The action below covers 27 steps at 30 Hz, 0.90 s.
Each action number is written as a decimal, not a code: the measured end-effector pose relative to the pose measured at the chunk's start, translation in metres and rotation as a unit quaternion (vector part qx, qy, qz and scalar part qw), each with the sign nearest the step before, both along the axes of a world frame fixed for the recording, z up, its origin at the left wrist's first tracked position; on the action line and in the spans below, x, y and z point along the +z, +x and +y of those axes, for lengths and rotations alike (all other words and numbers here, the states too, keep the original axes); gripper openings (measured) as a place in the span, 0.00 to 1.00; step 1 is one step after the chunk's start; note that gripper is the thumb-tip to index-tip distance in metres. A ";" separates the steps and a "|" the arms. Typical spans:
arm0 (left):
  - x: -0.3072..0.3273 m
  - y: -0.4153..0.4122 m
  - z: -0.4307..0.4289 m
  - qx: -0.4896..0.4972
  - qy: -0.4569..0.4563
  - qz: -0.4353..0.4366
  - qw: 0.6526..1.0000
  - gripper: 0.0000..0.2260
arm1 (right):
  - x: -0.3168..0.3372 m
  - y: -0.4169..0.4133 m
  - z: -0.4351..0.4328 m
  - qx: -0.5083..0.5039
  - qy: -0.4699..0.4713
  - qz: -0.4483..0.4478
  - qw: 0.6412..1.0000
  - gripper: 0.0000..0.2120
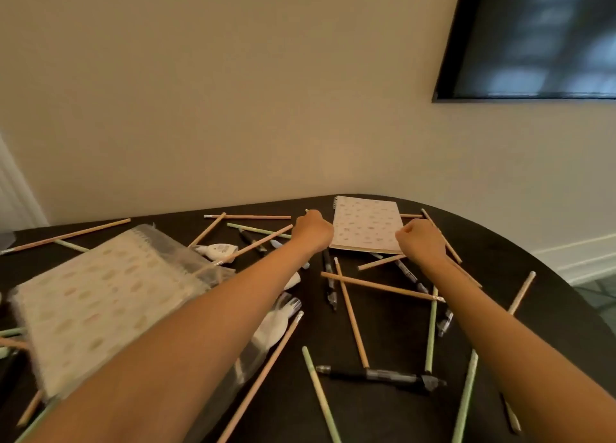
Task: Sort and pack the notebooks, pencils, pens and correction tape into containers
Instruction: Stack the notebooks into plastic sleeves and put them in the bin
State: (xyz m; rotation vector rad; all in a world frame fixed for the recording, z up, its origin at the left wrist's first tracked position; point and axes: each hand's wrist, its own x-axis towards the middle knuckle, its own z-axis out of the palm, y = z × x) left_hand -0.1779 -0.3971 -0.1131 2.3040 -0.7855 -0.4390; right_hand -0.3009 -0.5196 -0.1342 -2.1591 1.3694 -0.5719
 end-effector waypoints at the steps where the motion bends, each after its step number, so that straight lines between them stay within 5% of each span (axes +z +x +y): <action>1: -0.003 0.003 -0.008 0.001 0.017 0.010 1.000 0.15 | -0.004 0.001 -0.010 -0.005 -0.012 0.014 1.000 0.10; 6: -0.023 0.018 -0.035 0.025 0.054 0.051 0.997 0.19 | -0.021 0.011 -0.041 -0.021 -0.051 0.083 0.995 0.13; 12: -0.039 0.029 -0.051 0.052 0.018 0.112 0.992 0.19 | -0.018 0.023 -0.058 -0.022 0.024 0.100 0.994 0.12; 22: -0.021 0.027 -0.037 0.119 -0.059 0.081 0.988 0.12 | -0.008 0.026 -0.037 -0.034 0.097 -0.159 0.982 0.07; 27: 0.009 0.012 0.000 0.150 -0.165 0.131 0.966 0.12 | 0.020 0.017 0.012 -0.005 0.196 -0.353 0.915 0.02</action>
